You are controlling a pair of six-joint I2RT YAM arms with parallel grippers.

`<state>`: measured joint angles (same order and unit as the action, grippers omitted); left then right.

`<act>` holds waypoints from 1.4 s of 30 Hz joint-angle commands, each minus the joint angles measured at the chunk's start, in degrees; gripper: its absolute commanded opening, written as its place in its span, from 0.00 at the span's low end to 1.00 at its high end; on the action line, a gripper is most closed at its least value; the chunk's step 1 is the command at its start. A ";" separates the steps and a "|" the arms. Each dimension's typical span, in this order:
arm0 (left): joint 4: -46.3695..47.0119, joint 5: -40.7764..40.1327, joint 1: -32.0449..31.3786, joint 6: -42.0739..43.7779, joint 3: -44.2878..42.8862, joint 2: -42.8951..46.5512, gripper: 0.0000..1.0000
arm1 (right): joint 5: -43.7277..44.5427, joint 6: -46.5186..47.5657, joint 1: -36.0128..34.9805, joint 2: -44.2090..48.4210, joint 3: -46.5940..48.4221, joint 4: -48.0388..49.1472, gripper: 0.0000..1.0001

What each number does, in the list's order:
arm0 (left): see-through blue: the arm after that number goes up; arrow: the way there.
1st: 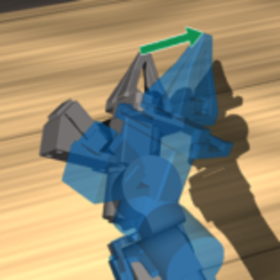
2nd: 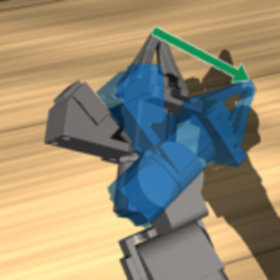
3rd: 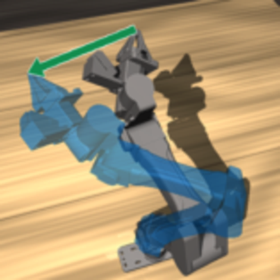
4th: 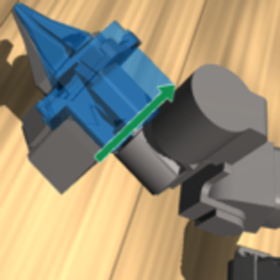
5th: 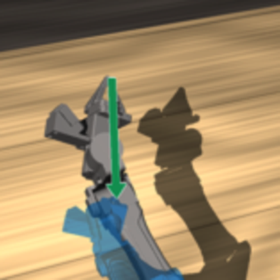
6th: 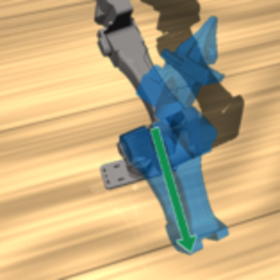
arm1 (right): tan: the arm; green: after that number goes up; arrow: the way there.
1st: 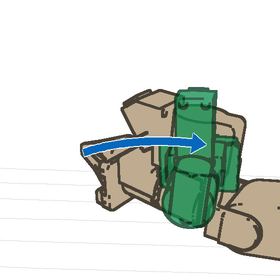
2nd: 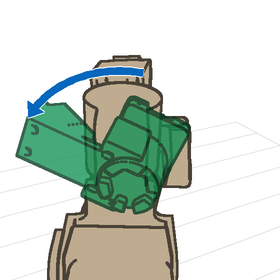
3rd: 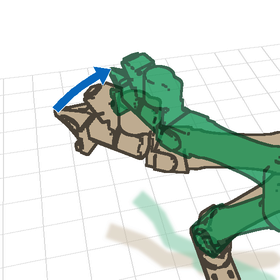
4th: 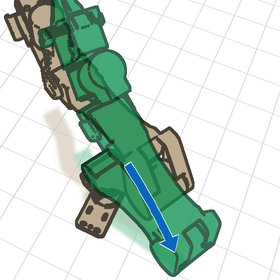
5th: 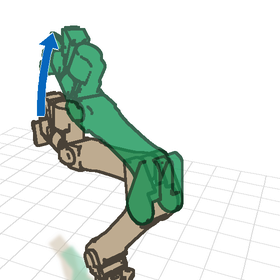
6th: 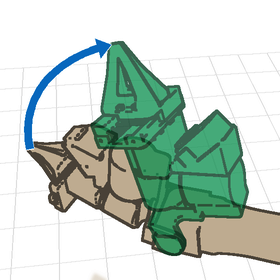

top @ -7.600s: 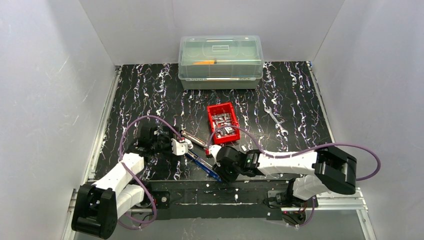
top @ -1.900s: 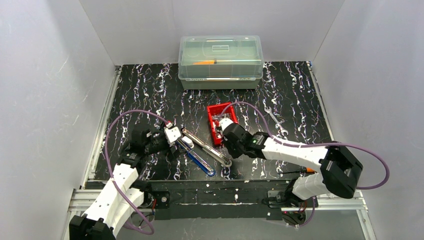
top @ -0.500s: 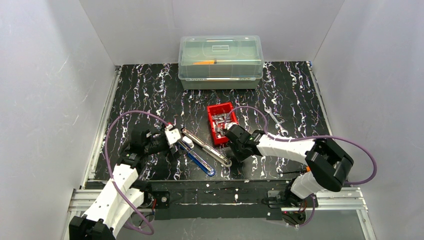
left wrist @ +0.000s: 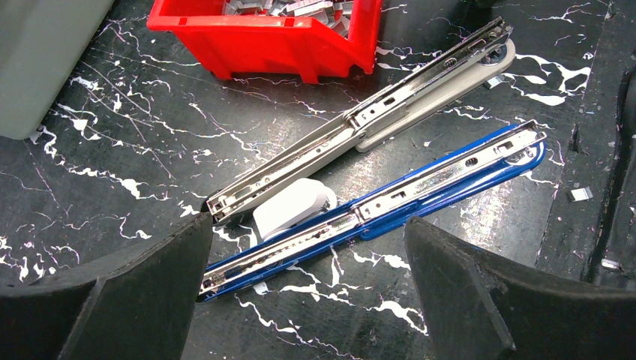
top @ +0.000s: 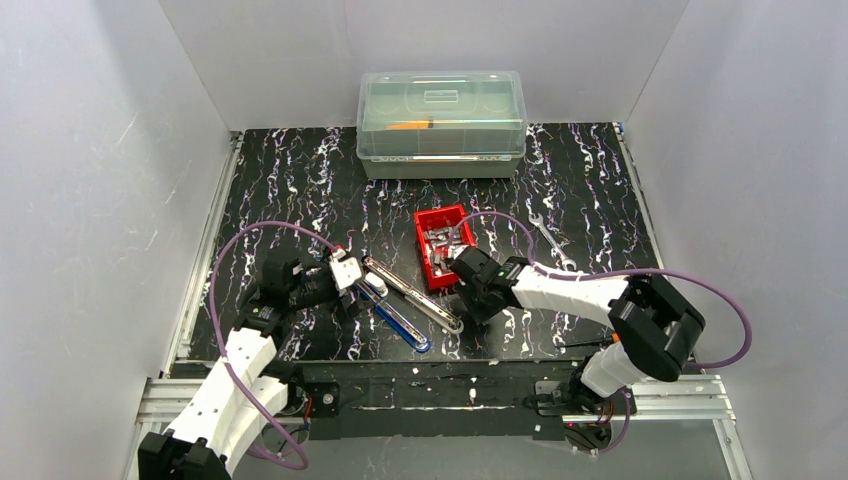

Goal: Load the staples into the stapler
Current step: Pick up the staple from the center of the board.

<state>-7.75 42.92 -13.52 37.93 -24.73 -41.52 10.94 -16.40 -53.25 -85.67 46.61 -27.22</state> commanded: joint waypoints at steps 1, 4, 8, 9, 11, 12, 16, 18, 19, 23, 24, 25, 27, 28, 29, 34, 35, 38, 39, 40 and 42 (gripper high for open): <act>-0.34 1.82 -0.17 0.39 -0.43 0.90 0.99 | -0.90 0.33 0.17 -0.76 2.47 -1.12 0.34; -0.34 1.73 -0.17 0.39 -0.39 1.00 0.99 | -1.09 0.15 0.25 -0.93 2.73 -1.17 0.30; -0.34 1.73 -0.18 0.39 -0.37 1.09 0.99 | -0.67 0.14 0.30 -1.50 2.99 -1.82 0.26; -0.34 1.81 -0.19 0.39 -0.33 1.13 0.99 | -0.54 0.22 0.26 -1.52 3.06 -1.93 0.25; -0.34 1.86 -0.19 0.40 -0.32 1.09 0.99 | -0.17 0.23 0.30 -1.48 3.30 -2.13 0.20; -0.34 1.90 -0.17 0.39 -0.32 1.09 0.99 | -0.06 0.31 0.34 -1.41 3.50 -2.13 0.19; -0.34 1.91 -0.19 0.60 -0.39 1.16 0.99 | -0.11 0.94 0.43 -0.31 4.89 -1.37 0.16; -0.34 1.91 -0.18 0.73 -0.49 1.18 0.99 | -0.30 1.39 0.43 1.17 5.51 -0.20 0.15; -0.34 1.91 -0.15 0.74 -0.57 1.18 0.99 | -0.24 1.60 0.43 2.12 5.73 0.47 0.15; -0.92 1.58 -0.17 1.51 -0.58 1.18 0.99 | 0.13 2.93 0.43 5.67 5.99 3.62 0.14; -1.01 1.56 -0.13 1.61 -0.48 1.13 0.99 | 0.07 3.47 0.43 6.29 6.03 4.71 0.14; -1.10 1.56 -0.14 1.62 -0.45 1.13 0.99 | 0.05 3.75 0.43 6.95 5.89 5.57 0.14; -1.21 1.77 -0.14 1.49 -0.45 1.24 0.99 | -0.37 4.36 0.43 8.19 5.42 7.61 0.14; -1.22 1.88 -0.19 1.54 -0.35 1.26 1.00 | -0.77 4.50 0.43 8.82 5.01 8.99 0.14; -1.22 1.90 -0.18 1.57 -0.28 1.33 0.99 | -1.35 4.80 0.43 9.44 4.75 10.56 0.14; -1.22 1.94 -0.17 1.82 -0.23 1.26 0.99 | -4.08 5.94 0.35 9.96 3.41 16.49 0.13; -1.22 1.91 -0.19 1.84 -0.28 1.26 0.99 | -4.63 6.07 0.34 9.73 3.28 17.51 0.13; -1.39 1.91 -0.19 2.34 -0.32 1.18 0.99 | -6.41 6.25 0.13 8.60 2.77 19.70 0.12; -1.44 1.89 -0.13 2.44 -0.31 1.13 0.99 | -6.75 6.27 -0.03 8.18 2.60 20.25 0.12; -1.47 1.91 -0.17 2.49 -0.38 1.09 0.99 | -6.92 6.22 -0.21 7.89 2.27 20.99 0.12; -1.48 1.91 -0.12 2.60 -0.47 0.88 0.99 | -7.21 6.16 -0.42 7.43 1.41 22.45 0.11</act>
<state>-8.23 42.98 -13.52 39.66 -24.73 -41.04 5.72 -11.16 -53.06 -77.19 49.69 -10.85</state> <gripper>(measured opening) 0.992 0.220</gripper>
